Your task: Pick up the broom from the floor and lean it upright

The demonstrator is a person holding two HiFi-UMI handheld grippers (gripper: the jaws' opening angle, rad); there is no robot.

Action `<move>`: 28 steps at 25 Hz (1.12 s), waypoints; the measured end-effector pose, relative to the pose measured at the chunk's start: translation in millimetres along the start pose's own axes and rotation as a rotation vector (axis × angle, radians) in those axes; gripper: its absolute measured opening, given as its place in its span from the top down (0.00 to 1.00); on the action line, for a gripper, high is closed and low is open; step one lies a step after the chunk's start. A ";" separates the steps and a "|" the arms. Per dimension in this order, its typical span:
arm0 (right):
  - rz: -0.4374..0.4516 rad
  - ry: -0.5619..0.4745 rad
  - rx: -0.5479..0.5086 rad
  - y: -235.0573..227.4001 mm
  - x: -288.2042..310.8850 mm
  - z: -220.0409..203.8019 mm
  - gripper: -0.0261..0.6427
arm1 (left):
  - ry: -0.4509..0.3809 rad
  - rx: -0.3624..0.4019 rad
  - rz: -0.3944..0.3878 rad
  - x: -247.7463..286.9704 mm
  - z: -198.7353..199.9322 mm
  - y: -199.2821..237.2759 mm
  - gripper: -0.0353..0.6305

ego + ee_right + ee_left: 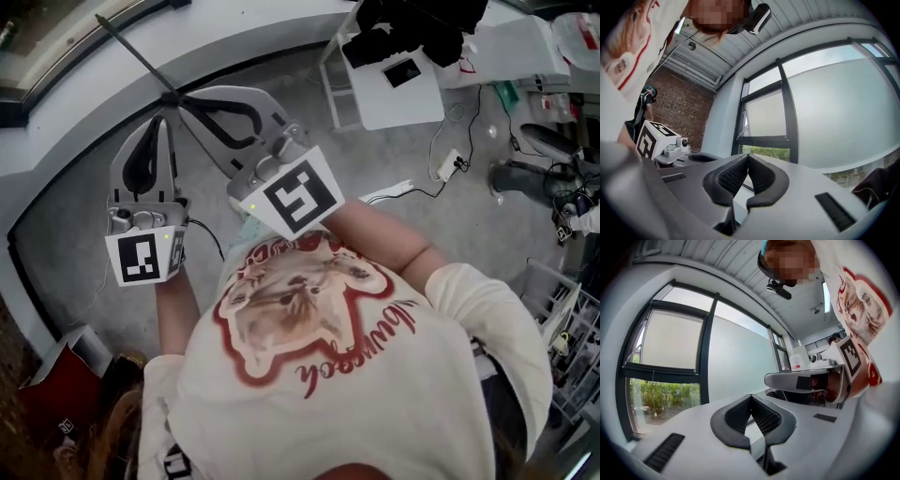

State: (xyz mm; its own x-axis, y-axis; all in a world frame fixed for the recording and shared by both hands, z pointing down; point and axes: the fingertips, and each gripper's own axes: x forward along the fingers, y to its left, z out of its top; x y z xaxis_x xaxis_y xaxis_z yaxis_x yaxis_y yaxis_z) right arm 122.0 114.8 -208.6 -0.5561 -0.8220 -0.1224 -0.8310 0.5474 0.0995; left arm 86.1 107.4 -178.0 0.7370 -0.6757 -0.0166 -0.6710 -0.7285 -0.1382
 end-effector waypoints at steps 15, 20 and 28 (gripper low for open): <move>0.160 0.008 -0.033 18.4 -164.4 22.4 0.92 | 0.044 -0.038 0.110 -53.5 31.5 -181.7 0.92; 0.117 -0.078 0.046 45.9 -166.4 46.1 0.92 | 0.055 -0.036 0.092 -86.2 39.2 -181.6 0.92; 0.129 -0.068 0.085 105.9 -165.4 52.3 0.92 | 0.048 -0.031 0.104 -139.5 48.5 -166.9 0.92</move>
State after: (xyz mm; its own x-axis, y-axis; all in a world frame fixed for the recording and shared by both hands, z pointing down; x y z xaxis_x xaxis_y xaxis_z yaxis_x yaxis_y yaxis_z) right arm 125.2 317.0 -229.5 -0.6557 -0.7330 -0.1813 -0.7491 0.6615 0.0350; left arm 99.2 328.8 -200.6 0.6593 -0.7517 0.0179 -0.7462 -0.6570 -0.1077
